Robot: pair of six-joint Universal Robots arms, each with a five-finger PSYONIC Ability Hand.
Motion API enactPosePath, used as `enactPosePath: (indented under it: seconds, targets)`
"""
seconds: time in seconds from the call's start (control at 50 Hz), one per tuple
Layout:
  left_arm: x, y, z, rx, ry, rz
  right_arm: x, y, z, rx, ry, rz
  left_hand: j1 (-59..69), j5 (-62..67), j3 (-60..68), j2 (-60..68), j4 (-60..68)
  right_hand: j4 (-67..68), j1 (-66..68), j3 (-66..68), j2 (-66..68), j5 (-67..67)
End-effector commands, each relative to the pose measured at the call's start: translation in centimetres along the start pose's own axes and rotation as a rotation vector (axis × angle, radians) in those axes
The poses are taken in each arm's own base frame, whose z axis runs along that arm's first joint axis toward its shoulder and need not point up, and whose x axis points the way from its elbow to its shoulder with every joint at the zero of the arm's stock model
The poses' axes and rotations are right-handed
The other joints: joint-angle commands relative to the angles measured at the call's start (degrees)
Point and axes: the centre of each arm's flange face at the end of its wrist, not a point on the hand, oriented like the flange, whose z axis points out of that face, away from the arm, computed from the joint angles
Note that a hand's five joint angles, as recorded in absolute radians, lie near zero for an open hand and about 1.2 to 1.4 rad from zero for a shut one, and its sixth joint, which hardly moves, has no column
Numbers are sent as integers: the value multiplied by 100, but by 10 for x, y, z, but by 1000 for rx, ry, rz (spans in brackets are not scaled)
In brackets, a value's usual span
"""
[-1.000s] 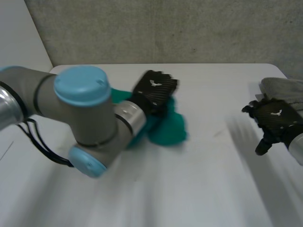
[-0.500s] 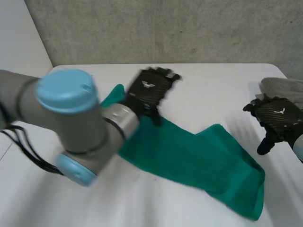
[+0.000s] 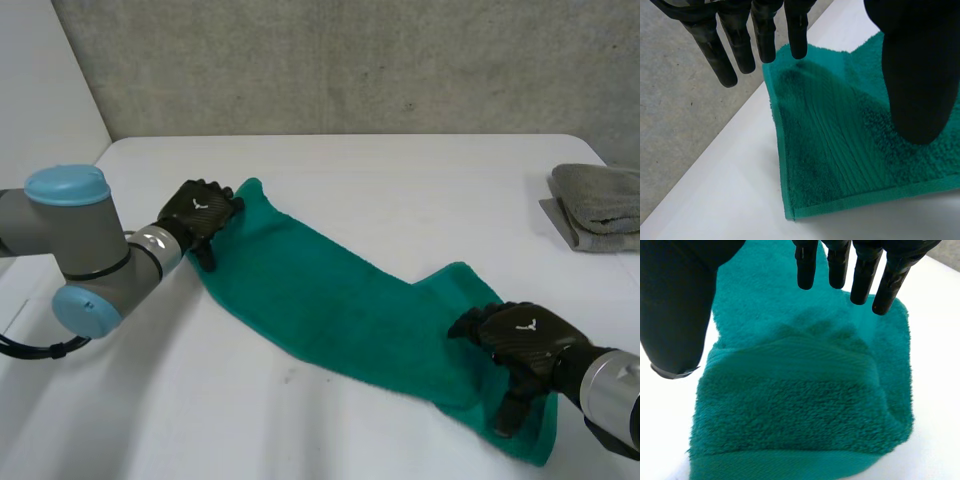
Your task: Fold the laundry.
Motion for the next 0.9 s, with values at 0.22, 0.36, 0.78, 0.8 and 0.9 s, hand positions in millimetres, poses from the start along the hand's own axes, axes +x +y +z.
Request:
enactPosePath:
  seconds: [0.22, 0.36, 0.78, 0.8, 0.9]
  targets:
    - [10, 22, 24, -14, 9, 73, -14, 18, 18, 0, -28, -42, 2929, 2952, 2986, 2969, 2961, 2021, 2195, 2134, 2101, 1954]
    - [8, 11, 22, -19, -41, 83, 2, 17, 27, 6, 102, -144, 6277, 6301, 6334, 6317, 6309, 6660, 6834, 6773, 6740, 6593]
    - [-37, -112, -87, 130, -234, 19, 36, -72, 23, 229, 308, -379, 6277, 6301, 6334, 6317, 6309, 6649, 6823, 6762, 6729, 6582]
    - [-37, -111, -88, 123, -231, 13, 34, -71, 22, 218, 295, -364, 6277, 6301, 6334, 6317, 6309, 5284, 5458, 5397, 5364, 5217]
    - [-35, -106, -89, 95, -218, -6, 16, -52, 12, 79, 157, -199, 6277, 6301, 6334, 6317, 6309, 1356, 1530, 1469, 1436, 1289]
